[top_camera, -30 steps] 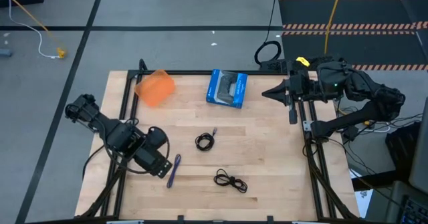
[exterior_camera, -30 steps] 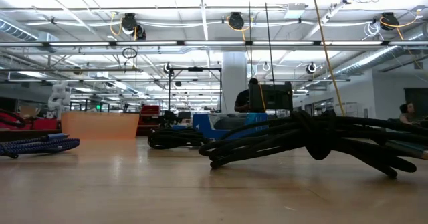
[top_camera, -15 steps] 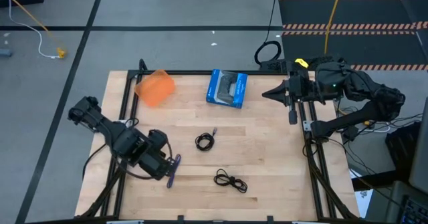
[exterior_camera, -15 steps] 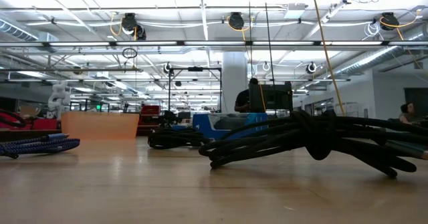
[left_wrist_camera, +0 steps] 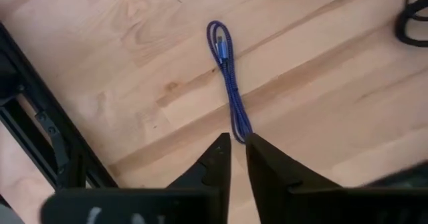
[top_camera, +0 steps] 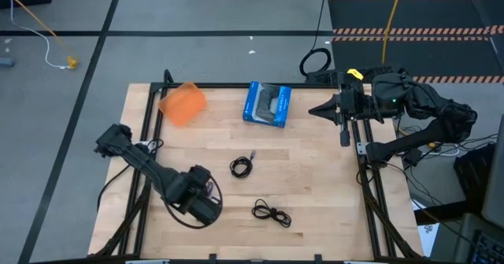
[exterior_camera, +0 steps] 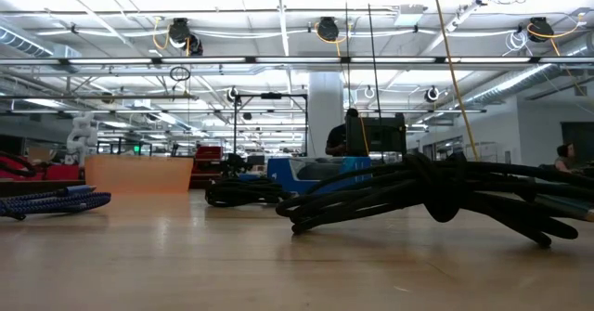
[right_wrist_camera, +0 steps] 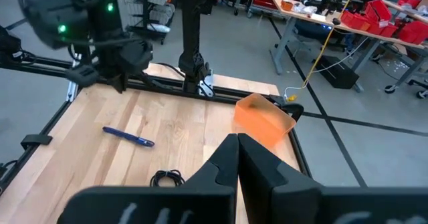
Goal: Pick and place USB-C Cables
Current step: Put the blue charger cable into the orange bin
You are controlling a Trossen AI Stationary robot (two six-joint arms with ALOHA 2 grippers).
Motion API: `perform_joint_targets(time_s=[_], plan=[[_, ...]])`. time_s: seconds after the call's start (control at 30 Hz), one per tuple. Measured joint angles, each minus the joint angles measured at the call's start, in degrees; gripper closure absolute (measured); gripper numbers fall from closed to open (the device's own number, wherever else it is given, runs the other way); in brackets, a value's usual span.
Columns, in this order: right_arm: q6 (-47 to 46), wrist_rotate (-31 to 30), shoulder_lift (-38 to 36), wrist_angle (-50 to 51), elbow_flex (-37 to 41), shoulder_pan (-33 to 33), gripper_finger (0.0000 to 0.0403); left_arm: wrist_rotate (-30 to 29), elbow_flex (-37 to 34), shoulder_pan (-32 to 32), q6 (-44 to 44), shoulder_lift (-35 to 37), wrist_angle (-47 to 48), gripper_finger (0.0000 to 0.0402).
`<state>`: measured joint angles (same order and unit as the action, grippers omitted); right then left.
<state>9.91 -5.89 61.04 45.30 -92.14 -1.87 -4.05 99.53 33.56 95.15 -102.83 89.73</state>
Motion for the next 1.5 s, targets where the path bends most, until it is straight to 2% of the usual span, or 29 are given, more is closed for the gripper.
perform_joint_targets(time_s=[0.27,0.73,0.93,1.13,1.3,1.5], plan=[[-0.13,0.00,0.00,0.13,0.00,0.02,0.0403,2.51,0.00,-0.04,0.28,-5.20,-1.39,0.0292],[-0.17,0.02,0.00,0.87,0.00,0.00,0.0403,2.37,0.00,0.11,0.83,-8.23,-4.44,0.0234],[-0.17,0.02,0.00,0.87,0.00,0.00,0.0403,2.54,0.00,0.11,-1.91,-8.13,-11.06,0.0225],[-0.10,0.09,0.00,0.86,0.00,0.01,0.0403,2.73,-0.10,0.63,2.07,-8.39,-8.90,0.0224],[0.44,0.11,0.00,0.87,0.00,0.01,0.0403,2.69,-4.76,0.40,4.01,-8.44,-12.53,0.0209],[0.44,0.11,0.00,1.35,0.00,0.00,0.0403,4.06,-12.35,0.44,6.35,-8.49,-15.59,0.0155]])
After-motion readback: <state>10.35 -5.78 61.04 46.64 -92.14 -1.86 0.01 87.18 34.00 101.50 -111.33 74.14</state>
